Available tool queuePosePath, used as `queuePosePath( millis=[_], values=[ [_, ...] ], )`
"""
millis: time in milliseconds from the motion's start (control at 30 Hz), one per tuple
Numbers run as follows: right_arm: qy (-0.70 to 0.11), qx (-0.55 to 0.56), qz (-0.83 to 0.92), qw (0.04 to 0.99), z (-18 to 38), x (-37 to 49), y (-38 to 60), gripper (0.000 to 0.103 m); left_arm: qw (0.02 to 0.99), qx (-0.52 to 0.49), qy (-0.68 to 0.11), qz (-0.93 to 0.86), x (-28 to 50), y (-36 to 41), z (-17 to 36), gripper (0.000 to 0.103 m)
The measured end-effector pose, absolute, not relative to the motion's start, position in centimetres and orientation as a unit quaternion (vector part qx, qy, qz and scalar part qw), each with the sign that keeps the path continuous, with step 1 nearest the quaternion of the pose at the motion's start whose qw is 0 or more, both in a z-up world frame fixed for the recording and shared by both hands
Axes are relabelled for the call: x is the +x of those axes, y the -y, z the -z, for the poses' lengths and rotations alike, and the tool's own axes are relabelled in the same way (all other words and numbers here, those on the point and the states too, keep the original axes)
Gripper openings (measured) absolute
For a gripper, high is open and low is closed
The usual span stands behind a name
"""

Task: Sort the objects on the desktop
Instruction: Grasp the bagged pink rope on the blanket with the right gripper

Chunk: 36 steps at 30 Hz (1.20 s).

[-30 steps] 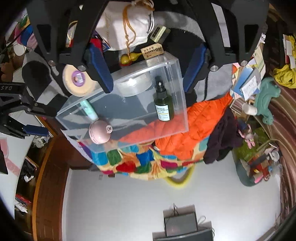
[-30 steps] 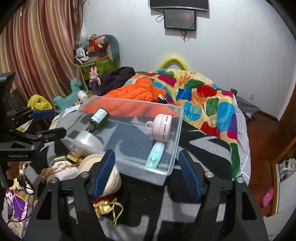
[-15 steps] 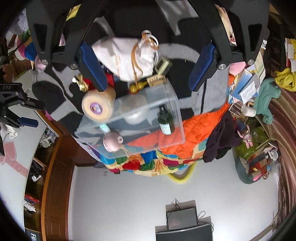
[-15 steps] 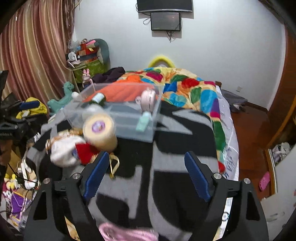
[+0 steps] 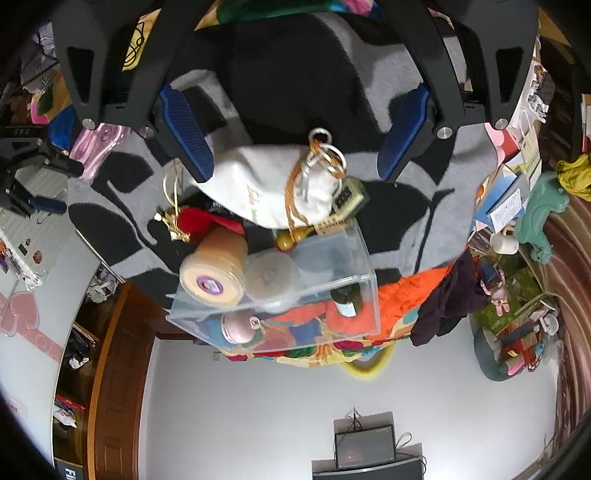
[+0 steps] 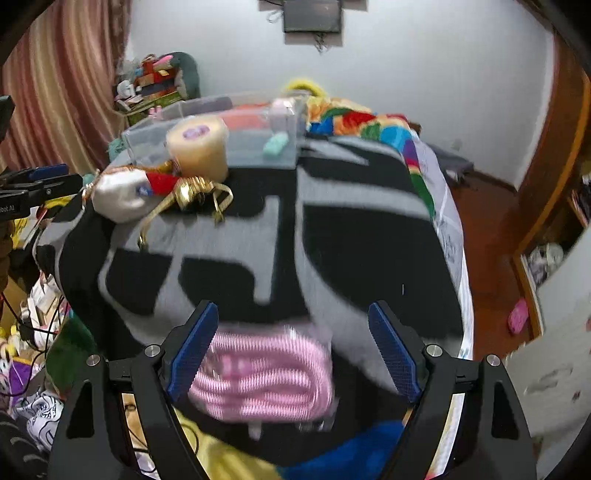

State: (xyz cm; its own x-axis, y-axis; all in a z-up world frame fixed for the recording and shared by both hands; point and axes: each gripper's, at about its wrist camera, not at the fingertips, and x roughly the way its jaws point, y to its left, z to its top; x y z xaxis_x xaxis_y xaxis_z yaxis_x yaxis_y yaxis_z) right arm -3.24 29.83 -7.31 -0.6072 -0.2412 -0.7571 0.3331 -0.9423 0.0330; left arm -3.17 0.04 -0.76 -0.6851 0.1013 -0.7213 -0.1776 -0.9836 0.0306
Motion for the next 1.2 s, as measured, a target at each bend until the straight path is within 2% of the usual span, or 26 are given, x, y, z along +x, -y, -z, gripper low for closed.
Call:
queuePosePath(
  millis=[200, 367, 533, 600, 667, 700, 767, 800, 867, 967, 1200],
  values=[
    [-0.022, 0.449, 0.883, 0.138, 10.2, -1.9, -31.6, 0.081, 0.101, -0.392, -0.042, -0.914, -2.1, -1.0, 1.7, 0.091],
    [-0.002, 0.477, 0.863, 0.168, 12.1, -2.9, -31.3, 0.082, 0.095, -0.389, -0.054, -0.915, -1.8, -1.5, 2.3, 0.091],
    [0.002, 0.493, 0.845, 0.208, 13.4, -4.0, -29.5, 0.096, 0.094, -0.4, -0.048, -0.91, -2.0, -1.1, 2.8, 0.091],
    [-0.005, 0.486, 0.845, 0.225, 13.5, -3.9, -28.7, 0.095, 0.097, -0.406, -0.048, -0.908, -2.0, -0.9, 3.1, 0.091],
    [-0.014, 0.478, 0.847, 0.234, 13.4, -3.5, -28.0, 0.083, 0.1, -0.413, -0.047, -0.904, -2.0, -0.6, 3.5, 0.091],
    [-0.019, 0.472, 0.849, 0.238, 13.3, -3.2, -27.8, 0.08, 0.102, -0.418, -0.045, -0.902, -2.1, -0.6, 3.7, 0.091],
    [-0.026, 0.464, 0.85, 0.248, 13.0, -2.8, -27.6, 0.053, 0.1, -0.426, -0.043, -0.898, -2.3, -0.3, 4.1, 0.091],
    [-0.018, 0.466, 0.846, 0.26, 12.8, -2.6, -27.6, 0.05, 0.098, -0.426, -0.045, -0.898, -2.3, -0.3, 4.1, 0.091],
    [-0.011, 0.46, 0.846, 0.27, 12.4, -2.4, -27.8, 0.038, 0.09, -0.417, -0.05, -0.903, -2.4, -0.2, 3.6, 0.091],
    [-0.014, 0.449, 0.849, 0.278, 11.6, -1.9, -27.8, 0.03, 0.093, -0.398, -0.044, -0.912, -2.8, 0.1, 1.9, 0.091],
    [-0.01, 0.43, 0.853, 0.295, 9.9, -1.2, -27.1, 0.024, 0.106, -0.399, -0.02, -0.911, -7.8, 0.2, -0.1, 0.091]
  ],
)
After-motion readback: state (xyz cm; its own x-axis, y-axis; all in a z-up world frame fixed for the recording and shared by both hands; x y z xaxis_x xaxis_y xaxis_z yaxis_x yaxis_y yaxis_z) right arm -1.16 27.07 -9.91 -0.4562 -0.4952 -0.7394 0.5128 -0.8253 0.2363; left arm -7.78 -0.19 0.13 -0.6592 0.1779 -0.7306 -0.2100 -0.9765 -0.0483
